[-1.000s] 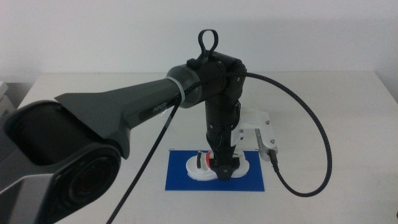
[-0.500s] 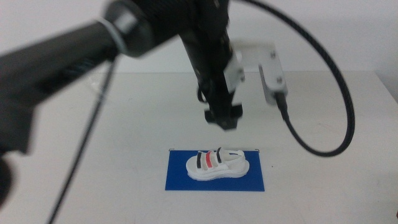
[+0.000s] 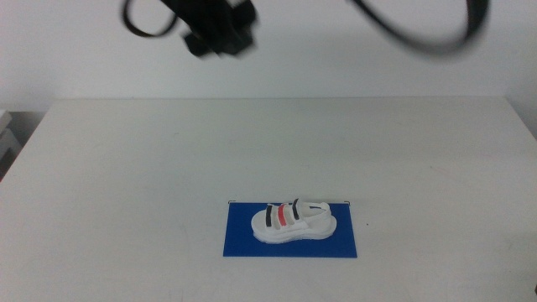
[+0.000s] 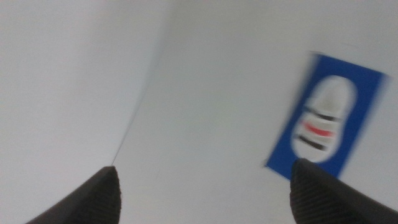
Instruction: Use one arm to grab the shoe from the table and place it on the mat.
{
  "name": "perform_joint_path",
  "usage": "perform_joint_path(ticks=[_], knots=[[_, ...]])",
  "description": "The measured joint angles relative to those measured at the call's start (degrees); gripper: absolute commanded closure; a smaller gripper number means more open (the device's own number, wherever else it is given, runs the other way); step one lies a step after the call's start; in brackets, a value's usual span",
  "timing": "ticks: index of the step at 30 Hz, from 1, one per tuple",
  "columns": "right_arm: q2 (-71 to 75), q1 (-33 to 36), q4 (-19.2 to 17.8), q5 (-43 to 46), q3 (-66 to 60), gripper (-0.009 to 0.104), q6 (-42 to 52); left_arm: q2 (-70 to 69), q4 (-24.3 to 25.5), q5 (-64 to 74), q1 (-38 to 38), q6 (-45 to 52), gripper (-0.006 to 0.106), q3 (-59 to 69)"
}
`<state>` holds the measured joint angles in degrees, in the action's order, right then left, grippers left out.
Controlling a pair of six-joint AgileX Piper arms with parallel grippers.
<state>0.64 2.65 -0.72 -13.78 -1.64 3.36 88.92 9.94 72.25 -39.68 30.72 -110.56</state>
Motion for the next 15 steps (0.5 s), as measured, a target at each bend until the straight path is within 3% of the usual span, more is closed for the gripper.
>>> perform_joint_path(ticks=[4, 8, 15], knots=[[0.00, 0.00, 0.00, 0.00, 0.00, 0.017, 0.00, -7.11, 8.15, 0.00, 0.95, -20.72, 0.007, 5.51], [0.00, 0.00, 0.00, 0.00, 0.00, 0.017, 0.00, -16.02, 9.49, -1.88, 7.27, -37.73, 0.007, 17.30], [0.00, 0.00, 0.00, 0.00, 0.00, 0.017, 0.00, -34.40, 6.33, -15.78, 23.24, -44.07, 0.007, 44.21]])
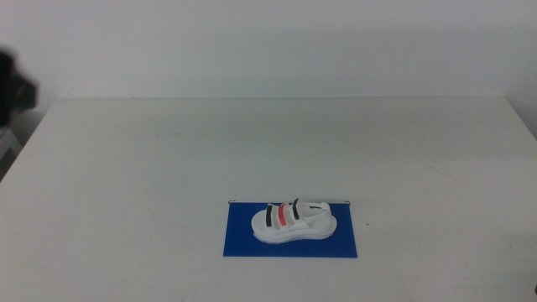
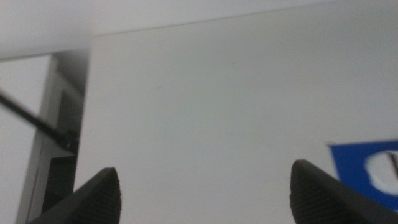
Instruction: Use one arm to grab the shoe from the table and place it on the mat.
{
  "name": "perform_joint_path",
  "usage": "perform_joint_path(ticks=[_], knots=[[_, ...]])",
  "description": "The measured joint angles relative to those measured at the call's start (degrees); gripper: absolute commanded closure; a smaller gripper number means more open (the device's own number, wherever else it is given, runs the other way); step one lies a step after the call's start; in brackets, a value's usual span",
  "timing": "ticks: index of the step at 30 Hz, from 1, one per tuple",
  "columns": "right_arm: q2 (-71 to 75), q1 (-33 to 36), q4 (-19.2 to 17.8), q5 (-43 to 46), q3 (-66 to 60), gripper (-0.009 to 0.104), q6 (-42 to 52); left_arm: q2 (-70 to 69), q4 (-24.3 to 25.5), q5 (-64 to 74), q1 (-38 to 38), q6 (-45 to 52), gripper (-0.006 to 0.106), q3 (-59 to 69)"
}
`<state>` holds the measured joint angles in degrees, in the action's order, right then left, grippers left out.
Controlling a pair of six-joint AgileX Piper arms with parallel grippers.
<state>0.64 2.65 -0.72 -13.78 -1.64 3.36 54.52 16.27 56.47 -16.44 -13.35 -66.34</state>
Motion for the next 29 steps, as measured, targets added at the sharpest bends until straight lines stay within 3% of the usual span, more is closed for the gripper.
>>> perform_joint_path(ticks=[6, 15, 22, 29], knots=[[0.00, 0.00, 0.00, 0.00, 0.00, 0.017, 0.00, -15.09, -2.41, -19.58, 11.63, 0.31, 0.007, 22.94], [0.00, 0.00, 0.00, 0.00, 0.00, 0.017, 0.00, -36.60, -3.41, -47.78, 19.51, 2.39, 0.007, 53.20], [0.00, 0.00, 0.00, 0.00, 0.00, 0.017, 0.00, -49.12, -3.48, -52.45, 20.50, 2.40, 0.007, 65.86], [0.00, 0.00, 0.00, 0.00, 0.00, 0.017, 0.00, -55.17, -3.48, -52.34, 20.50, 2.28, 0.007, 67.94]])
